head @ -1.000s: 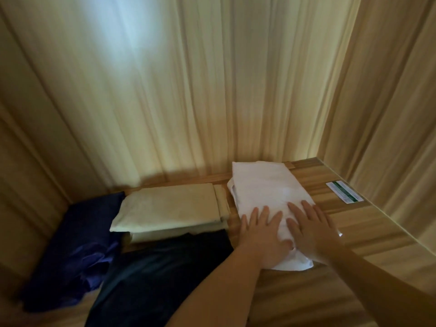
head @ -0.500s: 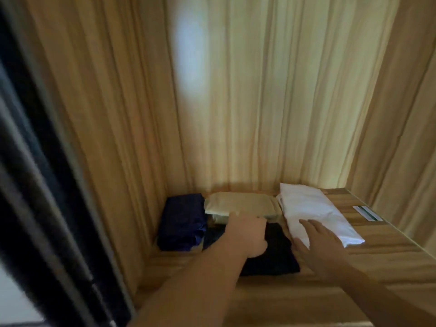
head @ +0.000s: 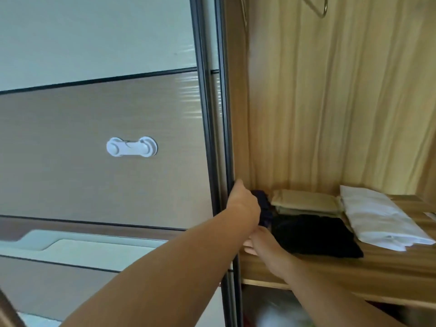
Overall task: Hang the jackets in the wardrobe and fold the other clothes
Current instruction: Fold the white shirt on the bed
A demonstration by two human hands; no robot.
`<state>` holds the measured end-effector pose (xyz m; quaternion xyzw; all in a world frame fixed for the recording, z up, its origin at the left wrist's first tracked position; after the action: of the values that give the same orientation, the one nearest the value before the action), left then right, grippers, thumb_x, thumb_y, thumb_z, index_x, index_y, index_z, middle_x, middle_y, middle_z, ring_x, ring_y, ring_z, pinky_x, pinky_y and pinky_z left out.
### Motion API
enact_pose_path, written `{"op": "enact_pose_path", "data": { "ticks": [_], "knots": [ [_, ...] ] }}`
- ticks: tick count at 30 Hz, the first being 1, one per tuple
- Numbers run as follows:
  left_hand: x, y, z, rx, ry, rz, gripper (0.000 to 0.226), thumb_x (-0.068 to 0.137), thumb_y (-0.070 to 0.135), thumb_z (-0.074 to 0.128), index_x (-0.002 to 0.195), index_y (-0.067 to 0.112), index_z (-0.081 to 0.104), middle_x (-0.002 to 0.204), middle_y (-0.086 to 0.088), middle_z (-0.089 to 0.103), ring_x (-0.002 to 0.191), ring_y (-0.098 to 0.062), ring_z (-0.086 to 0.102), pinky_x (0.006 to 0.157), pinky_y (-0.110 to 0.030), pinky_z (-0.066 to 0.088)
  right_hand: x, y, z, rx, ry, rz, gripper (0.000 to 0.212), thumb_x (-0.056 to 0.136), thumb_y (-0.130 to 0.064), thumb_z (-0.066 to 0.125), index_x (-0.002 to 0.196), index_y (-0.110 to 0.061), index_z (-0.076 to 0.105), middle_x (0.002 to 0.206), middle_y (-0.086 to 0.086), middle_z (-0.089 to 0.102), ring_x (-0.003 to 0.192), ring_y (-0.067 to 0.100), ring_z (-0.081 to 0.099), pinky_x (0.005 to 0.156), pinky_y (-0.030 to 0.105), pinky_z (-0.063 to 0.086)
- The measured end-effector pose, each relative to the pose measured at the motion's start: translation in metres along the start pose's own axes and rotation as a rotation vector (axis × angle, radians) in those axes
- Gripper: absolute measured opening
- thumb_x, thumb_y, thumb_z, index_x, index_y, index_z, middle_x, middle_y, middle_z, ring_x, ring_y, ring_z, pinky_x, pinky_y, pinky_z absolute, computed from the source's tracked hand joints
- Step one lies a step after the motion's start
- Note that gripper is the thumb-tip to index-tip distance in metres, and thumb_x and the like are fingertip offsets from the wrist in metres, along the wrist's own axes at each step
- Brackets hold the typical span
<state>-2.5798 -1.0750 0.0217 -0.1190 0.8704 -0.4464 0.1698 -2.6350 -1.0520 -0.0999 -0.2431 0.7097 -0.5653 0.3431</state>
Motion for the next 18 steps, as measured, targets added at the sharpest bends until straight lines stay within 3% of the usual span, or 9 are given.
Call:
{"op": "enact_pose_path", "data": {
  "ticks": [4, 6, 8, 10, 12, 14, 16, 18],
  "knots": [
    [0.000, 0.005, -0.004, 0.074, -0.126, -0.008, 0.039, 0.102, 0.038, 0.040, 0.135, 0.021, 0.051, 0.137, -0.003, 0.053, 0.132, -0.030, 0.040, 0.115, -0.054, 0.014, -0.004, 0.004, 0.002, 0.071, -0.069, 0.011, 0.016, 0.103, -0.025, 0.038, 0.094, -0.034, 0.049, 0.100, -0.013, 0.056, 0.104, 0.010, 0.052, 0.110, 0.041, 0.036],
    [0.002, 0.004, -0.008, 0.071, -0.169, -0.019, 0.039, 0.102, 0.037, 0.040, 0.136, 0.021, 0.050, 0.137, -0.003, 0.052, 0.130, -0.030, 0.041, 0.114, -0.051, 0.018, -0.003, 0.009, 0.000, -0.027, -0.107, -0.036, 0.014, 0.094, -0.021, 0.050, 0.097, -0.030, 0.060, 0.110, -0.009, 0.061, 0.112, 0.013, 0.053, 0.108, 0.041, 0.038],
    [0.003, 0.003, -0.013, 0.064, -0.186, -0.013, 0.035, 0.102, 0.034, 0.041, 0.133, 0.022, 0.051, 0.134, -0.002, 0.053, 0.126, -0.028, 0.043, 0.110, -0.047, 0.023, -0.007, 0.012, -0.001, -0.098, -0.154, -0.101, 0.025, 0.086, -0.019, 0.058, 0.110, -0.021, 0.065, 0.118, -0.001, 0.065, 0.114, 0.013, 0.055, 0.102, 0.035, 0.042],
    [0.004, 0.004, -0.018, 0.053, -0.192, -0.004, 0.029, 0.101, 0.029, 0.043, 0.126, 0.021, 0.055, 0.129, -0.001, 0.055, 0.122, -0.027, 0.045, 0.108, -0.044, 0.025, -0.010, 0.015, -0.005, -0.099, -0.176, -0.133, 0.040, 0.084, -0.023, 0.065, 0.124, -0.023, 0.061, 0.124, -0.006, 0.064, 0.116, 0.008, 0.056, 0.093, 0.024, 0.042],
    [0.005, 0.007, -0.026, 0.049, -0.197, 0.001, 0.024, 0.102, 0.026, 0.043, 0.122, 0.021, 0.057, 0.128, -0.001, 0.055, 0.122, -0.026, 0.046, 0.109, -0.044, 0.024, -0.014, 0.014, -0.013, -0.079, -0.166, -0.170, 0.034, 0.085, -0.022, 0.069, 0.119, -0.023, 0.064, 0.115, -0.009, 0.068, 0.107, 0.003, 0.061, 0.080, 0.014, 0.043],
    [0.007, 0.012, -0.036, 0.040, -0.185, 0.020, 0.021, 0.102, 0.026, 0.043, 0.117, 0.020, 0.057, 0.128, -0.001, 0.055, 0.123, -0.026, 0.045, 0.109, -0.043, 0.024, -0.014, 0.016, -0.024, -0.090, -0.132, -0.216, 0.015, 0.085, -0.020, 0.070, 0.099, -0.023, 0.068, 0.097, -0.012, 0.071, 0.091, -0.002, 0.065, 0.069, 0.008, 0.043],
    [0.009, 0.018, -0.046, 0.022, -0.157, 0.043, 0.016, 0.102, 0.026, 0.044, 0.112, 0.020, 0.056, 0.127, -0.001, 0.055, 0.122, -0.025, 0.046, 0.109, -0.043, 0.025, -0.015, 0.020, -0.036, -0.097, -0.110, -0.240, 0.010, 0.084, -0.021, 0.072, 0.092, -0.025, 0.067, 0.092, -0.013, 0.072, 0.088, -0.005, 0.066, 0.072, 0.009, 0.044],
    [0.013, 0.023, -0.056, 0.015, -0.121, 0.061, 0.008, 0.101, 0.028, 0.048, 0.102, 0.022, 0.052, 0.122, -0.001, 0.056, 0.116, -0.025, 0.048, 0.108, -0.045, 0.026, -0.019, 0.022, -0.046, -0.101, -0.105, -0.249, 0.021, 0.083, -0.027, 0.074, 0.103, -0.026, 0.069, 0.100, -0.013, 0.073, 0.095, -0.003, 0.066, 0.082, 0.016, 0.046]
  ]
}}
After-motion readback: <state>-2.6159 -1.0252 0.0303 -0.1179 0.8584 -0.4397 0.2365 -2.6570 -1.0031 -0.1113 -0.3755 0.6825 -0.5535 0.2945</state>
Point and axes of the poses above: each hand's wrist, its own x-axis towards the middle knuckle, its own z-axis out of the palm, y = z × x, the point moved 2 cm from there along x, towards the middle knuckle
